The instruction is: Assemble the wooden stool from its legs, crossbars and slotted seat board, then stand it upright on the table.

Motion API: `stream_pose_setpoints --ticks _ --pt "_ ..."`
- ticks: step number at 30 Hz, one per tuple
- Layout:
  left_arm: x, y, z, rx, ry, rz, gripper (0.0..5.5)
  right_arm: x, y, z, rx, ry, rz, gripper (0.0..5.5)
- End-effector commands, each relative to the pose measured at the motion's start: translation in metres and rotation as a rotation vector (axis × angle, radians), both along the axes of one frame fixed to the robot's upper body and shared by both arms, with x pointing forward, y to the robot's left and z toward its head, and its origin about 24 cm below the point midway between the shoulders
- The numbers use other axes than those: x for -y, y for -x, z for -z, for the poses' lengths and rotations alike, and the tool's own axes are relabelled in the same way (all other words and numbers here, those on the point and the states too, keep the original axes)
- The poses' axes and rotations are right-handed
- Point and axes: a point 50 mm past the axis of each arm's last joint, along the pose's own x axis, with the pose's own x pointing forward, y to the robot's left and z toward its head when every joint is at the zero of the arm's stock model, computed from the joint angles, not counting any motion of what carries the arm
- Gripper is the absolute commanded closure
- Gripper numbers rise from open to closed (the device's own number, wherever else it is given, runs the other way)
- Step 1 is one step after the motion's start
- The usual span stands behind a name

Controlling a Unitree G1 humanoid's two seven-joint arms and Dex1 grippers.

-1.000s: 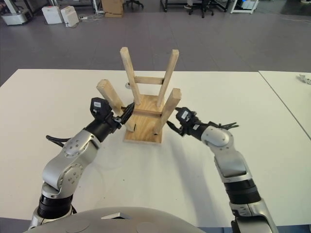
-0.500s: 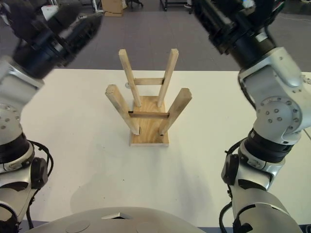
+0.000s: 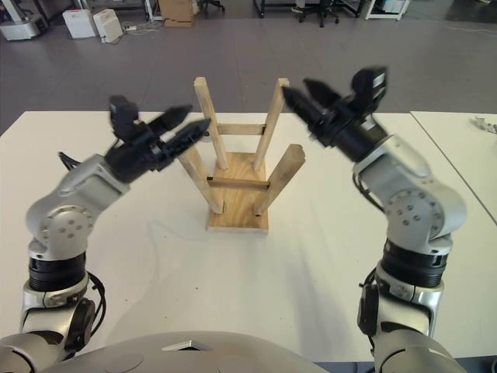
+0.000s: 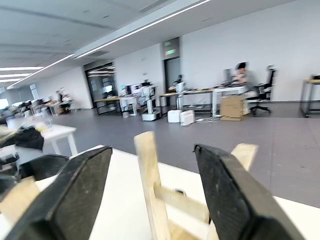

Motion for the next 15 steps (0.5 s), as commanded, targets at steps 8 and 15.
stream_pose_setpoints --ticks 8,15 --pt "0.030 -0.032 -0.063 0.093 -0.084 0.112 1.93 -0.026 0.012 -0.029 0.090 -0.032 -0.107 2.43" --pt "0.013 -0.026 0.068 -0.235 -0.213 0.013 1.93 -0.033 0.015 0.070 -0.202 0.120 -0.069 2.43"
